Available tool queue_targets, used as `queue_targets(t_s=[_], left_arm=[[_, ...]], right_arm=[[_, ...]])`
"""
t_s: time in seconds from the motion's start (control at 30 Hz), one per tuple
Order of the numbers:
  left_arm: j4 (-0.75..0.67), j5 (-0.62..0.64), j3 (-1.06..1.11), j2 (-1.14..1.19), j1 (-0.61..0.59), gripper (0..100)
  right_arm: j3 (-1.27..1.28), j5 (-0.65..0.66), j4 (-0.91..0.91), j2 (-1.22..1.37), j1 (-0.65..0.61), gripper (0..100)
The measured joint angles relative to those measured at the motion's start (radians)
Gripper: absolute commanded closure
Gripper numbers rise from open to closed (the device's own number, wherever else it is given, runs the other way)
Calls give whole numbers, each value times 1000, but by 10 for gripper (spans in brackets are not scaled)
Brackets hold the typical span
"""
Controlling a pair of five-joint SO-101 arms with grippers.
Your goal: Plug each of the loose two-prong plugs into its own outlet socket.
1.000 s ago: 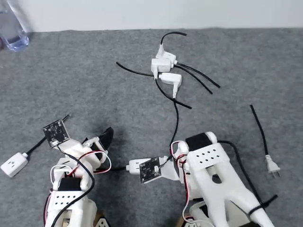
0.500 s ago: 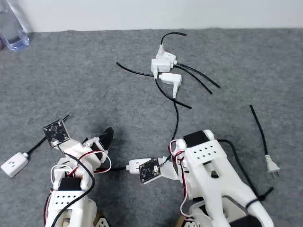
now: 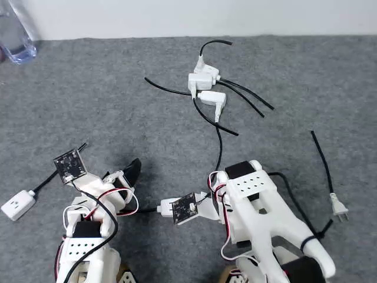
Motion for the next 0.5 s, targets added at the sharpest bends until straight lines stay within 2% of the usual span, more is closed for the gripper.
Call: queue_targets(t_s=[0.5], left_arm=[[0, 0, 0, 0, 0, 694]], right_arm=[[-26, 0, -38, 3, 0, 780]])
